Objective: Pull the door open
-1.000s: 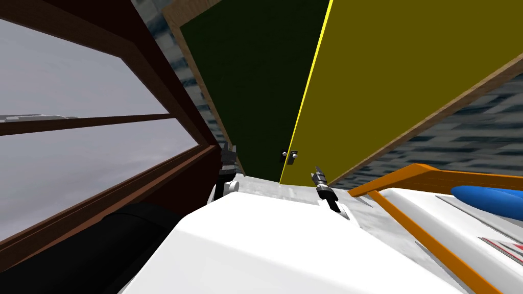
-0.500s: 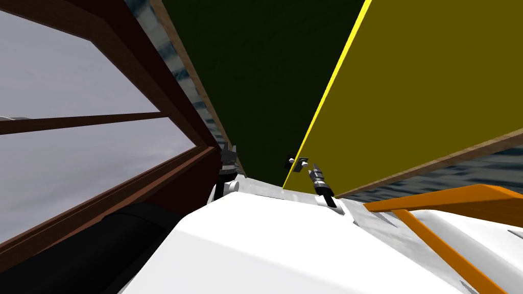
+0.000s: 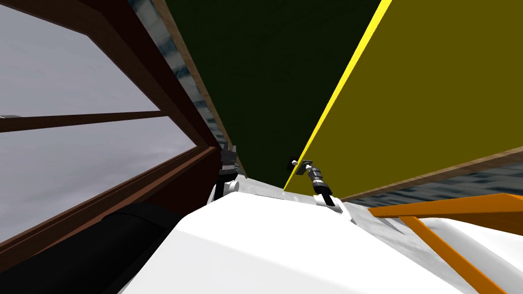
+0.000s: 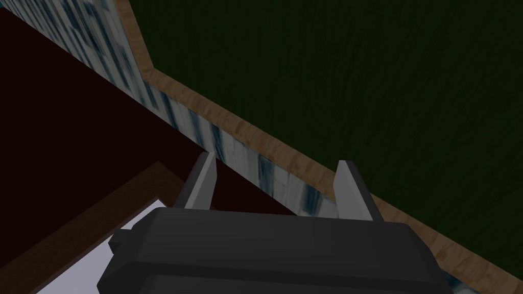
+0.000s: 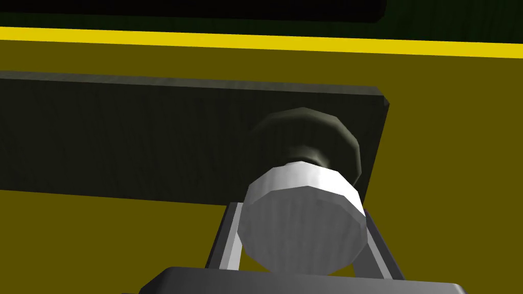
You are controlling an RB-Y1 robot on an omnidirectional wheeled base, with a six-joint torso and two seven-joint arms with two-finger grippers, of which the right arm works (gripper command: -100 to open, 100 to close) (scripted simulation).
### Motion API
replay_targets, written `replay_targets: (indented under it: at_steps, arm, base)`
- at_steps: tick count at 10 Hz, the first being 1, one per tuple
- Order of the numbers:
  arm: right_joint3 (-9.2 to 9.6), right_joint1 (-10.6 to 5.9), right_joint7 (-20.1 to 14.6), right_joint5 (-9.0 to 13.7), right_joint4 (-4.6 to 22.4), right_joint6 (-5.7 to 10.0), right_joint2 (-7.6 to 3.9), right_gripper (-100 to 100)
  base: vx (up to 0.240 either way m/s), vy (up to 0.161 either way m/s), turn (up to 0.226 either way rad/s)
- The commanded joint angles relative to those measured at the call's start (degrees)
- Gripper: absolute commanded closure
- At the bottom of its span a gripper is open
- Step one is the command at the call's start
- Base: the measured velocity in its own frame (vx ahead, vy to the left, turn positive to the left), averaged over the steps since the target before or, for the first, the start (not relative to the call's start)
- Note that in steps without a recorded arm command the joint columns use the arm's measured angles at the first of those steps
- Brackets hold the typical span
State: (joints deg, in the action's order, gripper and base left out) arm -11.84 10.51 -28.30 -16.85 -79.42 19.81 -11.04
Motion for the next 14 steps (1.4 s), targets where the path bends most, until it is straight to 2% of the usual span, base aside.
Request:
replay_targets:
  at_steps: [1,3,6,7,12,13,14]
  arm:
    - [-0.03,0.16,0.0,0.0,0.1,-0.06,0.01,100]
    - [-0.03,0.16,0.0,0.0,0.1,-0.06,0.01,100]
    - [-1.18,2.05,-1.0,0.2,0.6,0.29,-1.81,100]
    - [-0.18,2.02,-1.4,-0.1,-0.1,0.66,-1.78,-100]
    - [3.7,3.81,-4.0,-1.2,-3.0,2.29,-2.46,-100]
    - [3.17,3.5,-3.7,-1.1,-2.3,2.44,-2.44,-100]
    - [1.59,3.66,-3.1,-0.6,-0.9,1.92,-2.81,-100]
  base:
    - [-0.017,-0.004,0.002]
    - [-0.005,0.001,-0.003]
    - [-0.166,-0.079,-0.03]
    - [-0.187,-0.031,0.056]
    - [-0.202,0.004,0.092]
    - [-0.081,0.002,0.008]
    - [0.014,-0.06,-0.127]
